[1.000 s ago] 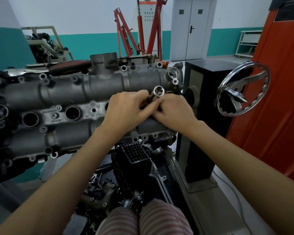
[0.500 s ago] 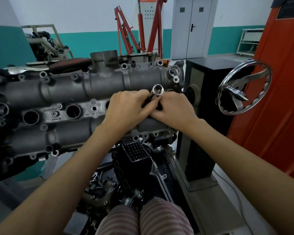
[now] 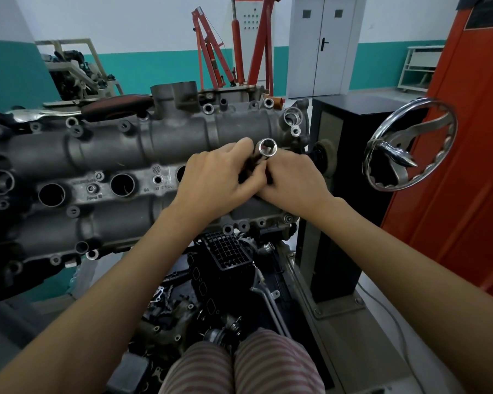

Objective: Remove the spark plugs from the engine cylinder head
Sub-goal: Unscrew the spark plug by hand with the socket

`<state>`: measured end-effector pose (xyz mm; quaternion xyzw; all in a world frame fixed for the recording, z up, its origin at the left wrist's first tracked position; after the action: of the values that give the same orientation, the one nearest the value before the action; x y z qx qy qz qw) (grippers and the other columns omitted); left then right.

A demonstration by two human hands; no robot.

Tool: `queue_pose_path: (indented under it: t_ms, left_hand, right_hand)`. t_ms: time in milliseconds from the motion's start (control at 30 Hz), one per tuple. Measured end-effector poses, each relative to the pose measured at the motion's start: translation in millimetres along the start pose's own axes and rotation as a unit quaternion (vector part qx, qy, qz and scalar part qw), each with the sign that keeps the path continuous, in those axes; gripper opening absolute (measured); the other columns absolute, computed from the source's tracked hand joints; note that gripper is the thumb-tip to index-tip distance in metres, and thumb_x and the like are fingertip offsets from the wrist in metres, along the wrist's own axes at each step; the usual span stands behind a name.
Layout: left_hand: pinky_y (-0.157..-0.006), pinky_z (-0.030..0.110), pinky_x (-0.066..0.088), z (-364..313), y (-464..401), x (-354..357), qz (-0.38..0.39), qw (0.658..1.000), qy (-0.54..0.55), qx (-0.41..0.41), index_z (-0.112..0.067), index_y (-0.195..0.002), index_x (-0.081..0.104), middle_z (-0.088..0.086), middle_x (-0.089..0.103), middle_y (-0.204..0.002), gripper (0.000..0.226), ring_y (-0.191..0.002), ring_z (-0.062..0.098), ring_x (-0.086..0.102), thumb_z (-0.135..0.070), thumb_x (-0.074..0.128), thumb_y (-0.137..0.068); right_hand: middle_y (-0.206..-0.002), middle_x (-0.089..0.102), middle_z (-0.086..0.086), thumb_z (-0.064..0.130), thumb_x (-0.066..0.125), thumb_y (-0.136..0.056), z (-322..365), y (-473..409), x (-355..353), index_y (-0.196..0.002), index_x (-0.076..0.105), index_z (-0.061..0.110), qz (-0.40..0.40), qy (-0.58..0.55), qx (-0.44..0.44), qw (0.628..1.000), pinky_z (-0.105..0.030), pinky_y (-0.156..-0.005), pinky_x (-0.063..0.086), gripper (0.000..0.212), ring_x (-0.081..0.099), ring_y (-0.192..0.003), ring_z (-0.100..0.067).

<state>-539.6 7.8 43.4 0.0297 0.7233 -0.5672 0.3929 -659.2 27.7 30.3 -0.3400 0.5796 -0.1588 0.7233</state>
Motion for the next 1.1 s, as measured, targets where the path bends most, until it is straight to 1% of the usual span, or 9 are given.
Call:
queue_pose_path:
  t_ms: [100, 200, 333, 433, 533, 733, 833, 1000, 1100]
  left_hand:
    - [-0.045, 0.031, 0.036, 2.0, 0.5, 1.3, -0.003, 1.000, -0.020, 0.008, -0.003, -0.073, 0.059, 0.006, 0.057, -0.057, 0.048, -0.049, 0.031, 0.054, -0.043, 0.036, -0.085]
    - [-0.045, 0.034, 0.041, 4.6, 0.4, 1.7, -0.012, 1.000, -0.021, -0.005, -0.002, -0.070, 0.061, 0.009, 0.058, -0.054, 0.051, -0.049, 0.034, 0.055, -0.045, 0.037, -0.085]
    - [-0.042, 0.034, 0.041, 4.2, 0.8, 1.0, -0.027, 1.000, -0.010, -0.001, -0.003, -0.059, 0.056, 0.008, 0.055, -0.048, 0.049, -0.044, 0.032, 0.053, -0.043, 0.045, -0.085]
    - [-0.041, 0.031, 0.038, 4.8, 0.5, 0.4, -0.036, 0.999, -0.004, 0.009, -0.004, -0.052, 0.051, 0.007, 0.050, -0.044, 0.052, -0.040, 0.028, 0.049, -0.043, 0.048, -0.086]
    - [-0.044, 0.036, 0.042, 4.8, 1.0, 1.2, -0.019, 1.000, -0.006, 0.000, -0.003, -0.060, 0.058, 0.007, 0.055, -0.048, 0.055, -0.046, 0.028, 0.053, -0.049, 0.041, -0.086]
    - [-0.046, 0.031, 0.037, 2.9, 0.6, -1.3, -0.017, 1.000, 0.000, 0.006, -0.002, -0.074, 0.058, 0.005, 0.055, -0.059, 0.045, -0.050, 0.027, 0.051, -0.041, 0.036, -0.081]
    - [-0.046, 0.031, 0.037, 1.7, 0.9, -0.9, -0.019, 1.000, 0.008, 0.004, -0.002, -0.076, 0.057, 0.006, 0.057, -0.061, 0.043, -0.051, 0.027, 0.051, -0.040, 0.037, -0.080]
    - [-0.047, 0.024, 0.030, 0.5, 0.7, -0.8, -0.032, 0.999, -0.001, 0.013, -0.004, -0.069, 0.055, 0.005, 0.055, -0.055, 0.033, -0.044, 0.028, 0.049, -0.033, 0.043, -0.080]
    - [-0.043, 0.026, 0.034, 2.4, 1.2, 0.2, -0.036, 0.999, -0.002, 0.011, -0.003, -0.065, 0.057, 0.007, 0.054, -0.050, 0.037, -0.042, 0.029, 0.049, -0.033, 0.045, -0.081]
  right_hand:
    - [-0.055, 0.034, 0.016, 0.037, 0.049, -0.082, -0.3, 0.5, 0.9, -0.071, 0.038, 0.023, 0.004, 0.001, 0.009, 1.000, -0.023, -0.045, 0.021, 0.021, 0.040, -0.055, -0.012]
    - [-0.061, 0.058, -0.002, 0.039, 0.051, -0.081, 0.0, 0.8, 1.5, -0.065, 0.051, 0.022, 0.003, 0.002, 0.011, 1.000, -0.026, -0.053, 0.026, 0.023, 0.055, -0.061, -0.023]
    - [-0.069, 0.064, -0.010, 0.033, 0.053, -0.083, -1.0, 0.9, -0.1, -0.075, 0.065, 0.013, -0.004, 0.013, 0.013, 1.000, -0.027, -0.055, 0.027, 0.025, 0.059, -0.069, -0.030]
    - [-0.070, 0.064, -0.010, 0.027, 0.057, -0.084, -0.2, 1.9, -0.1, -0.079, 0.065, 0.011, -0.006, 0.016, 0.009, 1.000, -0.027, -0.055, 0.028, 0.019, 0.059, -0.068, -0.030]
    - [-0.066, 0.061, -0.006, 0.027, 0.057, -0.081, 3.9, 3.3, -2.5, -0.078, 0.062, 0.009, -0.029, 0.006, -0.008, 1.000, -0.026, -0.053, 0.027, 0.019, 0.058, -0.061, -0.027]
    - [-0.076, 0.036, 0.013, 0.045, 0.027, -0.077, 3.1, 1.0, -2.2, -0.089, 0.057, 0.012, -0.006, 0.010, -0.009, 1.000, -0.026, -0.051, 0.023, 0.046, 0.057, -0.069, -0.021]
    - [-0.074, 0.035, 0.014, 0.047, 0.025, -0.076, 2.1, 0.6, -0.7, -0.085, 0.053, 0.013, 0.000, 0.013, -0.008, 1.000, -0.026, -0.046, 0.021, 0.044, 0.056, -0.068, -0.021]
    - [-0.069, 0.039, 0.012, 0.049, 0.024, -0.076, 0.7, 0.7, 0.9, -0.080, 0.049, 0.014, 0.003, 0.019, 0.005, 1.000, -0.027, -0.053, 0.027, 0.043, 0.055, -0.066, -0.020]
    - [-0.063, 0.039, 0.010, 0.050, 0.024, -0.076, 0.7, 1.3, 0.4, -0.073, 0.043, 0.015, -0.002, 0.026, 0.004, 1.000, -0.027, -0.050, 0.022, 0.040, 0.051, -0.061, -0.019]
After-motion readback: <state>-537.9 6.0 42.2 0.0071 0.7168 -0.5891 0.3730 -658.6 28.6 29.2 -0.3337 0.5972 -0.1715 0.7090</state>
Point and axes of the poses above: each hand's wrist, its own y-axis away from the middle knuckle, its own x-axis out of the palm, z = x × y, the point moved 3 cm from there along -y, towards the middle knuckle
